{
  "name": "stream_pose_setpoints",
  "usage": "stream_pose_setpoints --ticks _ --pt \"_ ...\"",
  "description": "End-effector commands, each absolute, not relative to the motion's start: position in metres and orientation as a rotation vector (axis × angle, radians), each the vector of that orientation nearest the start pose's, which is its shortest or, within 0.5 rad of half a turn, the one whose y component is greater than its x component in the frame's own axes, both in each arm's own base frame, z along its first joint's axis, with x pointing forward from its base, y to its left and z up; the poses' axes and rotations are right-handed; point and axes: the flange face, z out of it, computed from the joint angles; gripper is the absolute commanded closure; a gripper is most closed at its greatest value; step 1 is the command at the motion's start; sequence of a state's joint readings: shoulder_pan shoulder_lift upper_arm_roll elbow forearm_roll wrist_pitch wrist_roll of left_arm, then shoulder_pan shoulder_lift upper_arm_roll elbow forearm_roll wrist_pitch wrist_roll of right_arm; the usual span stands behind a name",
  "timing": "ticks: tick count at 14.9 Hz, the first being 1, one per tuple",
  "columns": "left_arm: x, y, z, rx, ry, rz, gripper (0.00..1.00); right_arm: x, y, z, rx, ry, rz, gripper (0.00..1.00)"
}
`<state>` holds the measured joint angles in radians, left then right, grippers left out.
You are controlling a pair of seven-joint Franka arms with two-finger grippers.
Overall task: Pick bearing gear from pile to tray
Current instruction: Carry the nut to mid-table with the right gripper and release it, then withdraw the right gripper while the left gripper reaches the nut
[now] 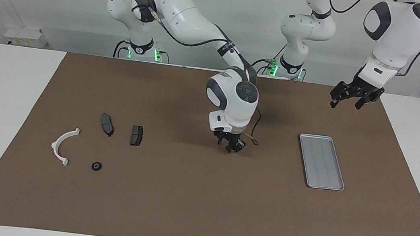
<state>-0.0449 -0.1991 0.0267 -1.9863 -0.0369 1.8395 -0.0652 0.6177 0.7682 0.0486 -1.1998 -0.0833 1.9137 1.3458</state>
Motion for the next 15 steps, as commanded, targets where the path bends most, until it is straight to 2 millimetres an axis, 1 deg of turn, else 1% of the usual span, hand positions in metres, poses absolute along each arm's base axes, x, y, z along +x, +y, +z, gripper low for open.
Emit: stream_pose_setpoints --ticks 1,2,3,4,5,6,7,9,11,12,13,15 --pt "0.499 -0.015 0.555 -3.174 -0.1 -0.092 0.0 0.632 0.398 0.384 -3.05 0.984 0.002 0.0" --pt "0.501 -0.032 0.552 -3.132 -0.029 -0.097 0.0 0.643 0.372 0.41 -3.047 0.913 -0.011 0.0" --pt "0.506 -0.056 0.545 -3.115 0.002 -0.087 0.0 0.652 0.346 0.428 -3.062 0.825 -0.007 0.0" --pt "0.516 -0.067 0.544 -3.113 -0.07 -0.101 0.0 0.658 0.317 0.44 -3.1 0.711 0.022 0.0" --pt "0.526 -0.096 0.531 -3.115 -0.088 -0.082 0.0 0.666 0.284 0.45 -3.133 0.609 0.053 0.0" --pt "0.535 -0.119 0.519 -3.117 -0.129 -0.086 0.0 0.675 0.248 0.456 -3.151 0.538 0.076 0.0" --pt "0.543 -0.14 0.503 -3.108 -0.156 -0.077 0.0 0.683 0.216 0.457 -3.169 0.473 0.105 0.0" --pt "0.552 -0.172 0.478 -3.072 -0.173 -0.098 0.0 0.695 0.155 0.452 -3.195 0.344 0.133 0.0" --pt "0.56 -0.199 0.447 -3.083 -0.183 -0.12 0.0 0.699 0.096 0.435 -3.192 0.275 0.142 0.0" --pt "0.562 -0.209 0.441 -3.087 -0.185 -0.119 0.0 0.695 0.076 0.426 -3.189 0.253 0.123 0.0" --pt "0.565 -0.221 0.424 -3.082 -0.192 -0.086 0.0 0.689 0.053 0.411 -3.187 0.246 0.089 0.0" --pt "0.572 -0.257 0.399 -3.073 -0.246 -0.057 0.0 0.675 0.027 0.381 -3.18 0.262 0.036 0.0"
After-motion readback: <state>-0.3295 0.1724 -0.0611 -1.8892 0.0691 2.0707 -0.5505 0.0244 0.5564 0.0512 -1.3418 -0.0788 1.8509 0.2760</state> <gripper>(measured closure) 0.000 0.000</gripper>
